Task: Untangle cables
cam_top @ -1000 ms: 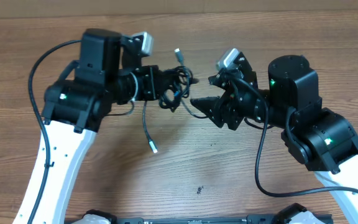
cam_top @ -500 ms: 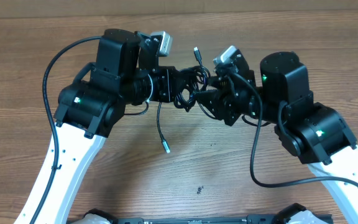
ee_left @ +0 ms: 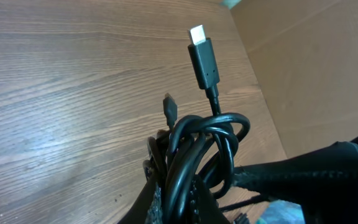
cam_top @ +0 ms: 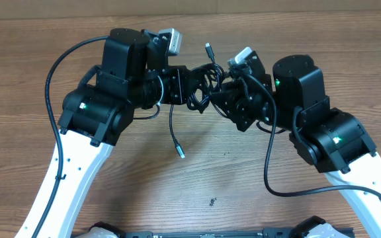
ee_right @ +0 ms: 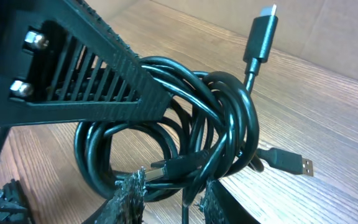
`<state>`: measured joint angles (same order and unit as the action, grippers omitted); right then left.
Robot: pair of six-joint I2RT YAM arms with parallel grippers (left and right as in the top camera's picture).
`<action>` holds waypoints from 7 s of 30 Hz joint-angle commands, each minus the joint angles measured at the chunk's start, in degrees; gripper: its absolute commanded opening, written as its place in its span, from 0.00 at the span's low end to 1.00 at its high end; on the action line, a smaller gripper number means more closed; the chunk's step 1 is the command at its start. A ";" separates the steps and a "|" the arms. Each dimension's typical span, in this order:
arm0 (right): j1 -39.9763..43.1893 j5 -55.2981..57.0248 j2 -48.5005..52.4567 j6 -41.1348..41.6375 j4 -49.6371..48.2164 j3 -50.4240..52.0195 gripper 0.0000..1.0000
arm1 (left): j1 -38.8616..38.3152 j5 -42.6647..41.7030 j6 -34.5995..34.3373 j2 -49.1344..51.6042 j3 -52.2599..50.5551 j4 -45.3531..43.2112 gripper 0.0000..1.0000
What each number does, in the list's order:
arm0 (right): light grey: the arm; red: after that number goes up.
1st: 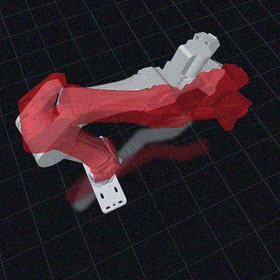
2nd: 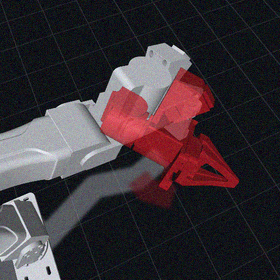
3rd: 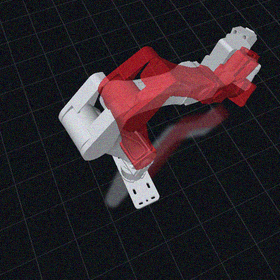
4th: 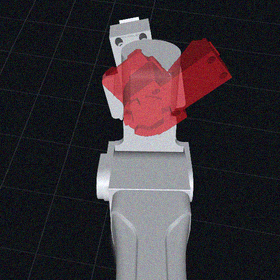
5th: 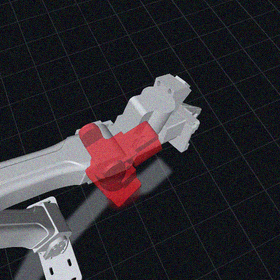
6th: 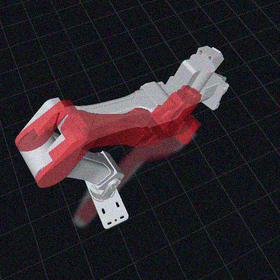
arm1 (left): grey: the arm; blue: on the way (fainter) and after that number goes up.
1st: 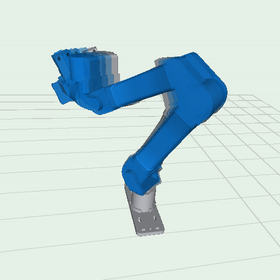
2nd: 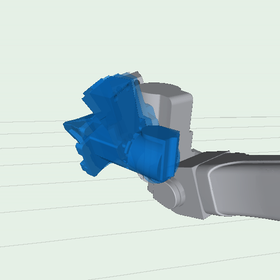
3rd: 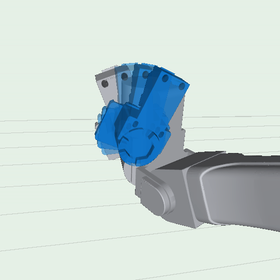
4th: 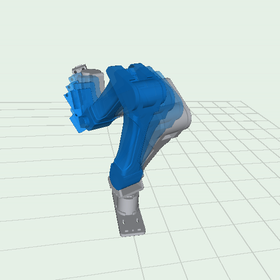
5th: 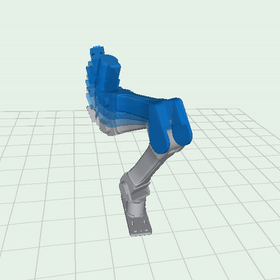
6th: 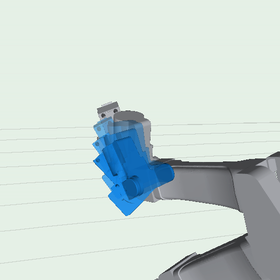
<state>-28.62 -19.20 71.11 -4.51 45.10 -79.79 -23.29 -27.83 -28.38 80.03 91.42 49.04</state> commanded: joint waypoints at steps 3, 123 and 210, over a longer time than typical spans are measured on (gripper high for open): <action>0.13 6.25 1.14 0.26 -0.74 -0.07 0.30 | -1.11 -5.18 -0.92 -0.63 1.31 -0.09 0.04; 1.86 -4.63 0.28 -0.24 5.09 -0.07 0.33 | -1.16 -4.83 -9.03 -0.63 1.31 2.10 0.04; -1.03 -7.08 2.54 -0.48 10.80 -0.07 0.04 | 1.53 -4.63 -14.69 -0.63 1.31 1.42 0.04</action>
<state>-29.28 -22.94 73.58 -4.38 54.19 -79.81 -21.34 -35.24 -36.07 80.90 91.44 52.25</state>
